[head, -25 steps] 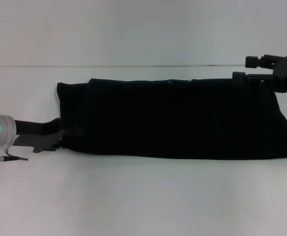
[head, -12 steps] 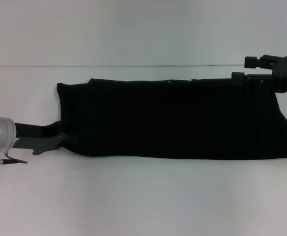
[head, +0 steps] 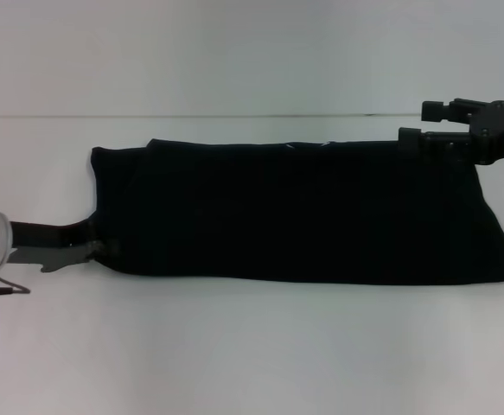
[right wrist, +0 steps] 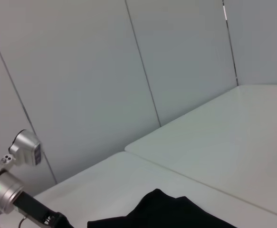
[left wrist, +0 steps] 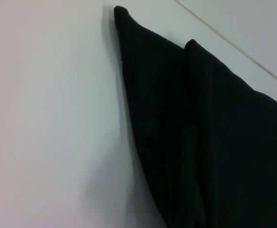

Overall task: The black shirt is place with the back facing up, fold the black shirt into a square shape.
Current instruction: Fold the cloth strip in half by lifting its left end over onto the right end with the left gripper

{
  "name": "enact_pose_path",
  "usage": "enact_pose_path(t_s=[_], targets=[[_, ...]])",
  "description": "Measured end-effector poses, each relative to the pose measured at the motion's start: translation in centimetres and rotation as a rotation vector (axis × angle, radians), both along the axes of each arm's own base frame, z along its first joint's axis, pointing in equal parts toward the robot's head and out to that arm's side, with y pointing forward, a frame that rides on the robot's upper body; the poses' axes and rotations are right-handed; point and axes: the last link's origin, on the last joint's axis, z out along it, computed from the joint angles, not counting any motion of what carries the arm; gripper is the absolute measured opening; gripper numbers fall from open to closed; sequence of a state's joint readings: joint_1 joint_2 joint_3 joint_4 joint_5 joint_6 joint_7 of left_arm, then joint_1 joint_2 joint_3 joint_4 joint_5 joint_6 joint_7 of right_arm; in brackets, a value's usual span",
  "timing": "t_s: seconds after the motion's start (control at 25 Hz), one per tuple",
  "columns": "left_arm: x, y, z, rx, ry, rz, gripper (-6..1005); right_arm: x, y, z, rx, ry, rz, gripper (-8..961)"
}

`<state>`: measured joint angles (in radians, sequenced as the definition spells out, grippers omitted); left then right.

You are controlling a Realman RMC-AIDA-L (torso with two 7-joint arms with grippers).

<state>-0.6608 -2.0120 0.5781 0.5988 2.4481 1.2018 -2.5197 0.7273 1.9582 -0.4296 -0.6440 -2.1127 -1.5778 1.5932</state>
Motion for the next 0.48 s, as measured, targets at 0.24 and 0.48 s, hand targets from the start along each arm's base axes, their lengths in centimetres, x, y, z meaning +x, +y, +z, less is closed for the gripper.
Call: enact_pose_path(t_s=[0.24,0.48], targets=[[-1.1,-1.5,1.7,0.008,0.002,-0.065,24,-0.7,0.2,-1.1,-0.003,0.022,-0.004,927],[-3.0,-3.4,4.8,0.042,0.022,-0.066,24,-1.3,0.6,-2.5,0.010,0.030,-0.013,927]])
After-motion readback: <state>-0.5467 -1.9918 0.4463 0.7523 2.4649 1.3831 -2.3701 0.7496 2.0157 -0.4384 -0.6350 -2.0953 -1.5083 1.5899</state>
